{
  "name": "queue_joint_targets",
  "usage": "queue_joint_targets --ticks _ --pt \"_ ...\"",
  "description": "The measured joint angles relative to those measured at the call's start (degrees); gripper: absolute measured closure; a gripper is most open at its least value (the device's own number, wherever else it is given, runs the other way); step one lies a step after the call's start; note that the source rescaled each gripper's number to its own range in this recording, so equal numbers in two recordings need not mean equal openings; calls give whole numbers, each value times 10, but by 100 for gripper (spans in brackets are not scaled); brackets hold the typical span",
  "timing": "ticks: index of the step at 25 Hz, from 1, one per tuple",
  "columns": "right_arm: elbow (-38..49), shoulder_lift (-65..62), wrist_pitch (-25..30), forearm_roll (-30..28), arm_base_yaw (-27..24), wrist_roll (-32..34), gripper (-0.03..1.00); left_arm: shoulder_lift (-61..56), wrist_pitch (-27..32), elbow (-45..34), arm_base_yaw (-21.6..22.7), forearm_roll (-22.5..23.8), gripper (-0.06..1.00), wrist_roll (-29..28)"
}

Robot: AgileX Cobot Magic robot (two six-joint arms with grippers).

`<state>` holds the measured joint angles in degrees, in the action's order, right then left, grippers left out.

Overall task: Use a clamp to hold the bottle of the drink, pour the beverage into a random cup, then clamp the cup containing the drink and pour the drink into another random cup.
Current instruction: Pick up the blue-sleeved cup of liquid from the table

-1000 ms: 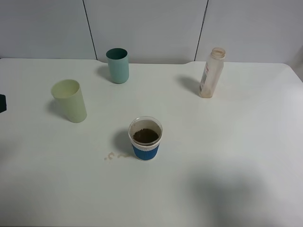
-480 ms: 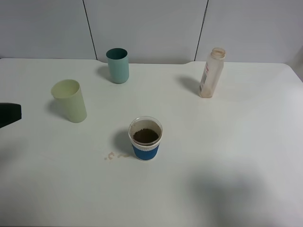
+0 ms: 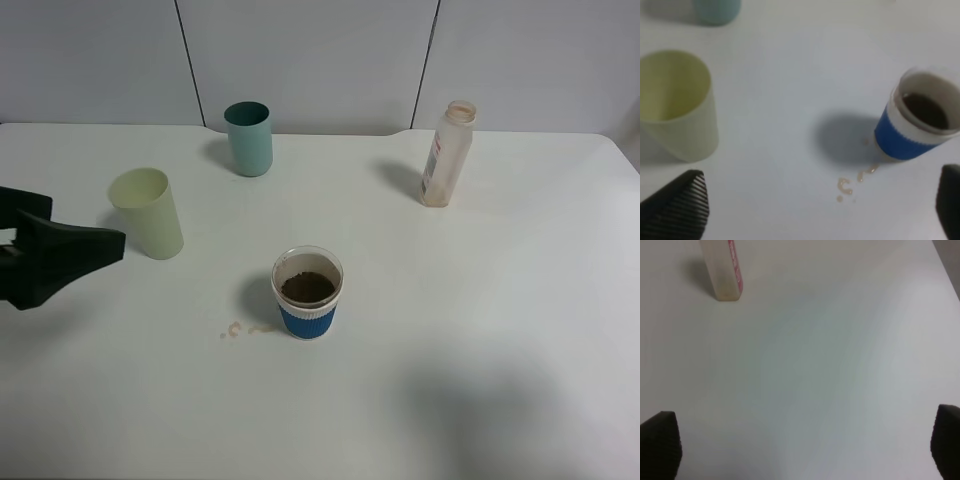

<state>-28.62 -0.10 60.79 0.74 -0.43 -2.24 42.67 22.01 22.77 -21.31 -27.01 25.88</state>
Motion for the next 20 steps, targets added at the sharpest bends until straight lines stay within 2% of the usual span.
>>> queue_joint_targets --ticks 5,9,15,20 --pt "0 0 0 0 0 0 -3 44 -78 -34 -50 52 25 -72" --pt "0 0 0 0 0 0 -3 61 -120 -39 -79 93 25 -120" --pt "0 0 0 0 0 0 -3 84 -172 -62 -108 147 25 -162" --pt "0 0 0 0 0 0 -3 113 -261 -111 -142 162 25 -190"
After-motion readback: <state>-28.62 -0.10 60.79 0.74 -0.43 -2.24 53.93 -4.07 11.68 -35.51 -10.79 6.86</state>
